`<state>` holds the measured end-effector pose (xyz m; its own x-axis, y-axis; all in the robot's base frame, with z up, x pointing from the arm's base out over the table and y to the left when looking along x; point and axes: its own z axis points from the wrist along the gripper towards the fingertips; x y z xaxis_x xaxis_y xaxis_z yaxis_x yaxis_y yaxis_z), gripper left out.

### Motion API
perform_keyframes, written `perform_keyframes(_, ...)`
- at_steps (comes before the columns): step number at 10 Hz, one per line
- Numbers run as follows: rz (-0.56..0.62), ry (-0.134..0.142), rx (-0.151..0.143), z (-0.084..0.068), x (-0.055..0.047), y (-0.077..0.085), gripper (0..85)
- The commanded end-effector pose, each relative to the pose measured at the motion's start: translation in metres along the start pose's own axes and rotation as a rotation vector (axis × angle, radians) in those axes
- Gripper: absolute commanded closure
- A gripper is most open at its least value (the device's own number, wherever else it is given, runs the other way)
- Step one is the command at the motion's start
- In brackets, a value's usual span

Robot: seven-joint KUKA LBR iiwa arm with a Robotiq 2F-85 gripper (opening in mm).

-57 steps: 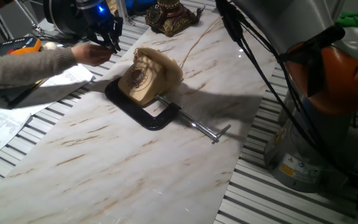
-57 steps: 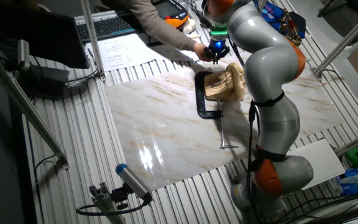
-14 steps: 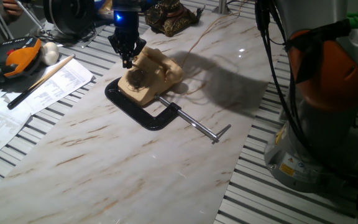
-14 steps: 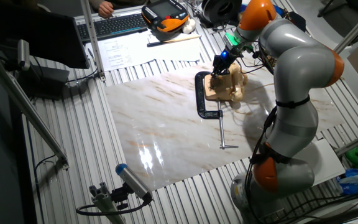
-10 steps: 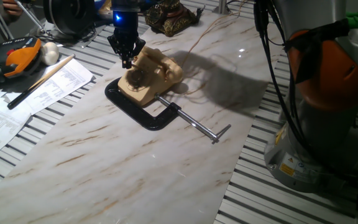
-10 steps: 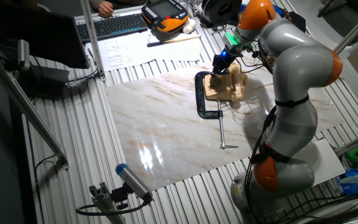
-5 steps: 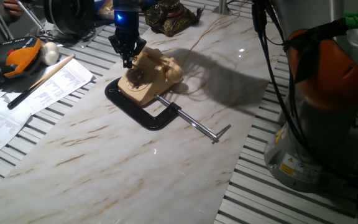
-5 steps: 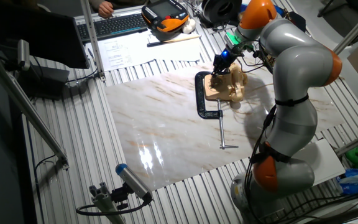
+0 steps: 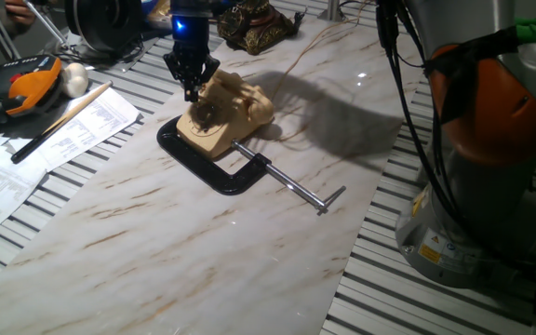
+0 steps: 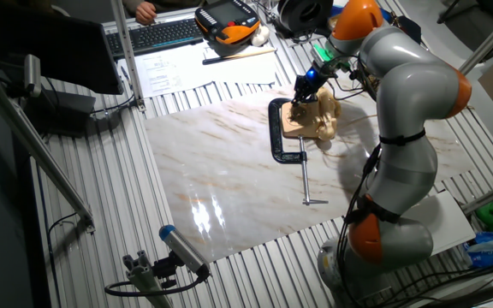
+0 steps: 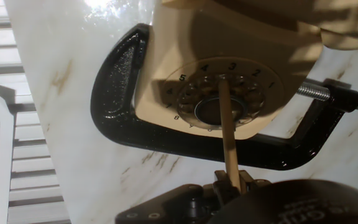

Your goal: Dial a number on an old rotary phone

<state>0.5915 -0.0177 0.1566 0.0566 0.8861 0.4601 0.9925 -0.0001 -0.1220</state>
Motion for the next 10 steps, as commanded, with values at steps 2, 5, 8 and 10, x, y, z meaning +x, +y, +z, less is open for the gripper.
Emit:
perform_keyframes(2, 0.014, 0.016, -0.002, 0.0015, 0.0008, -0.0028, 85.0)
perform_keyframes(5, 0.026, 0.041, 0.0, 0.001, 0.0024, -0.006, 85.0)
perform_keyframes(8, 0.022, 0.082, 0.0, 0.0013, 0.0031, -0.0085, 85.0)
perform_keyframes(10, 0.016, 0.1, 0.001, 0.0028, 0.0045, -0.0103, 85.0)
